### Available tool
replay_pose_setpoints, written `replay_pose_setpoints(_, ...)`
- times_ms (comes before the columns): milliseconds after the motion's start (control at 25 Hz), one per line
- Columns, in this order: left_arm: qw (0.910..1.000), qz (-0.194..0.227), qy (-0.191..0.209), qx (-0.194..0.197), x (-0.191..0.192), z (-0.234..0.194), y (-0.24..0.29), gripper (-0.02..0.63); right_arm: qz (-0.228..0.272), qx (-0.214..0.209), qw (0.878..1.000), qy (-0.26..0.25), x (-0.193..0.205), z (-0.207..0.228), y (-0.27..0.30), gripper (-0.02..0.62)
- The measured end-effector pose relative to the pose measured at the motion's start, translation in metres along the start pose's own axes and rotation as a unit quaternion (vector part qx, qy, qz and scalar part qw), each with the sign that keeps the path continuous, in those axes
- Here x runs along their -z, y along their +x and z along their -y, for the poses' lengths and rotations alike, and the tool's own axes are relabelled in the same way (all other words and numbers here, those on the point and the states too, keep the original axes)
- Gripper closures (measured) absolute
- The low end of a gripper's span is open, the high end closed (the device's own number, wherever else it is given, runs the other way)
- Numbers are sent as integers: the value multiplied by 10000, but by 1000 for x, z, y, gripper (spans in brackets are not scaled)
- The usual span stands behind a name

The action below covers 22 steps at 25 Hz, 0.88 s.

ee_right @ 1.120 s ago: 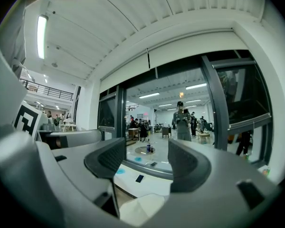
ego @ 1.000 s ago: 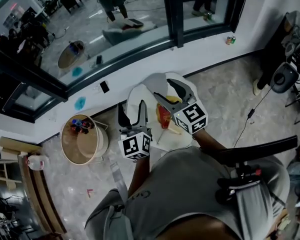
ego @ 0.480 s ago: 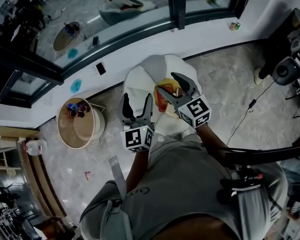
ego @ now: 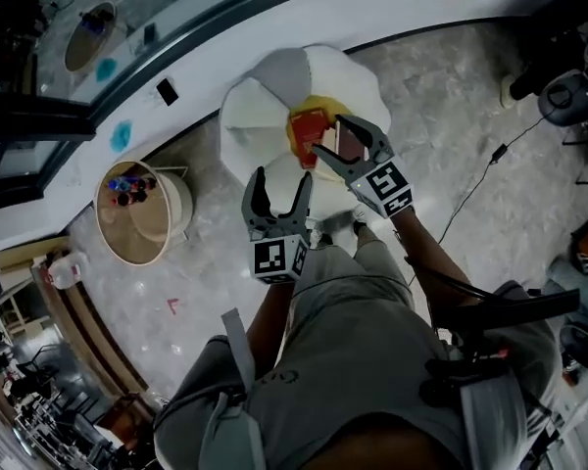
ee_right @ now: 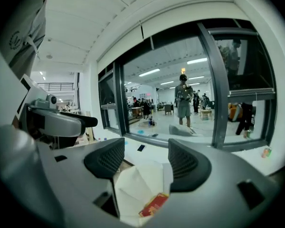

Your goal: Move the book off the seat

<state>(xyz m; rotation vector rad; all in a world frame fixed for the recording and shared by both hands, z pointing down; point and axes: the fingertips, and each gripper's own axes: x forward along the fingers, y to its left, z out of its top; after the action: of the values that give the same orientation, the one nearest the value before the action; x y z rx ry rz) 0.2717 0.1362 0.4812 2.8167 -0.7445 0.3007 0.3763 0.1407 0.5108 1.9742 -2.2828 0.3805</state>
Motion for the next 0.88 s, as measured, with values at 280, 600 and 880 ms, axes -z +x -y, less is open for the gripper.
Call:
replay_pose_setpoints(280, 9932, -989, -615, 79, 135, 22, 32, 245, -734, -199, 9966, 331, 135, 47, 15, 318)
replay_pose_setpoints(600, 9764, -1784, -1209, -96, 278, 21, 69, 245, -1632, -490, 9851, 220, 287, 98, 41, 318)
replay_pose_setpoints(880, 9697, -1972, -1434, -126, 381, 23, 123, 245, -2344, -647, 9700, -3, 417, 141, 61, 318)
